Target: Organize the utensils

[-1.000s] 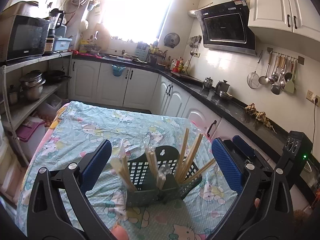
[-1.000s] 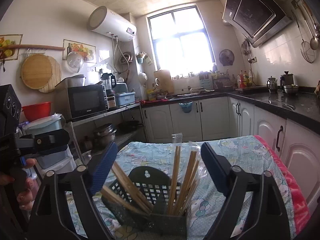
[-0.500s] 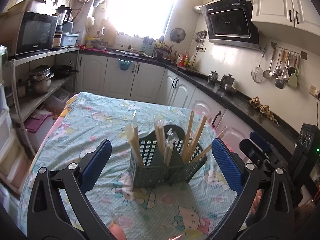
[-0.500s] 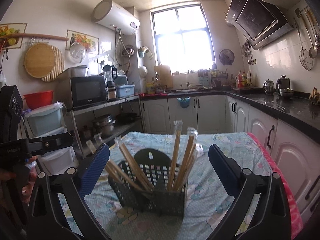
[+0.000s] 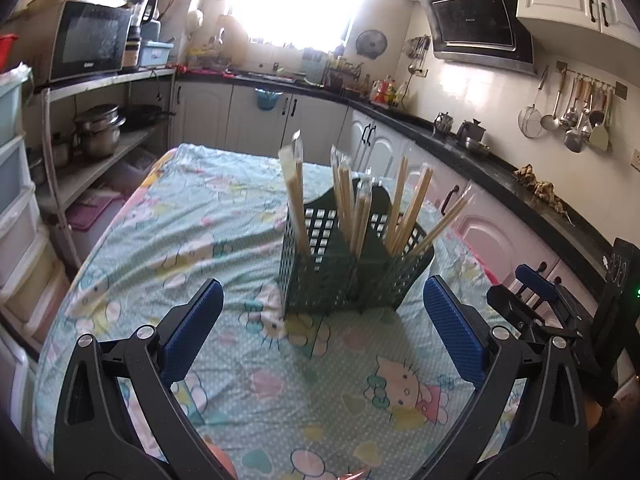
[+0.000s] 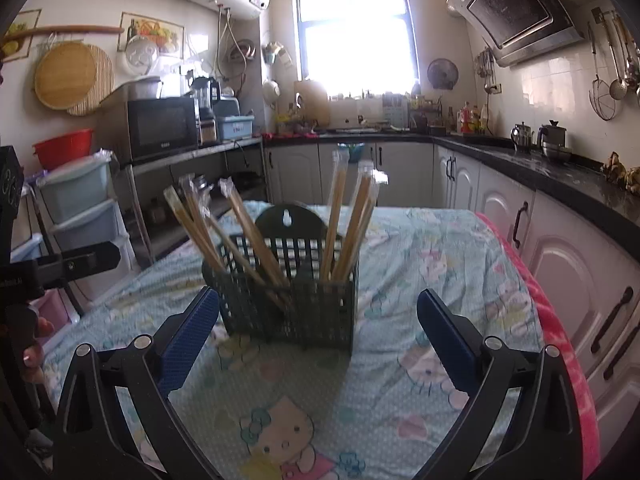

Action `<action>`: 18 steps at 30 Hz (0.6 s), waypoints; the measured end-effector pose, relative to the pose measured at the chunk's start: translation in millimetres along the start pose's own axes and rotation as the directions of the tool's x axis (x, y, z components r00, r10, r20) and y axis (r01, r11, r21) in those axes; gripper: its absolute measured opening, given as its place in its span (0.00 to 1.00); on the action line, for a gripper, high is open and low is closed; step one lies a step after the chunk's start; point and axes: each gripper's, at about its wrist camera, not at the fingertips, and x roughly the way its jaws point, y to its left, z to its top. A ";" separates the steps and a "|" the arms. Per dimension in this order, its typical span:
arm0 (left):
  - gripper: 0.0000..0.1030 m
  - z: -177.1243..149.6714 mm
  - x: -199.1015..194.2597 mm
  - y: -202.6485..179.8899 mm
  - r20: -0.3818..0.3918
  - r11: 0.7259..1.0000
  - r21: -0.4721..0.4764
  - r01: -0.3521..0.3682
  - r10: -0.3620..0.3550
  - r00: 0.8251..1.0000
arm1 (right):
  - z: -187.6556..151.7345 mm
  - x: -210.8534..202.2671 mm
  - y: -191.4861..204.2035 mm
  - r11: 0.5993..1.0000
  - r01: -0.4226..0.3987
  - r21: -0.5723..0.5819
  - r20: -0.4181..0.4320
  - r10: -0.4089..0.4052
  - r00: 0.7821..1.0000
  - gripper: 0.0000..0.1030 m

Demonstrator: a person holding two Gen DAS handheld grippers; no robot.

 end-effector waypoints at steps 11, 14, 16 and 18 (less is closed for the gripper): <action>0.90 -32.8 -2.3 -6.9 0.030 1.000 0.000 -0.029 0.029 0.999 | -37.4 -12.6 1.8 0.999 0.034 -0.036 0.008 -0.034 0.999 0.94; 0.90 -39.4 -4.1 -8.4 0.059 1.000 -0.002 -0.028 0.028 0.998 | -47.2 -24.1 6.3 0.997 0.045 -0.070 0.063 -0.041 0.997 0.94; 0.90 -42.2 -6.0 -9.0 0.081 0.999 -0.003 -0.032 0.032 0.996 | -52.5 -30.1 9.3 0.995 0.050 -0.082 0.090 -0.043 0.995 0.94; 0.90 -46.5 -8.5 -9.8 0.105 0.999 -0.007 -0.035 0.036 0.994 | -55.0 -33.7 11.6 0.996 0.044 -0.083 0.103 -0.035 0.994 0.94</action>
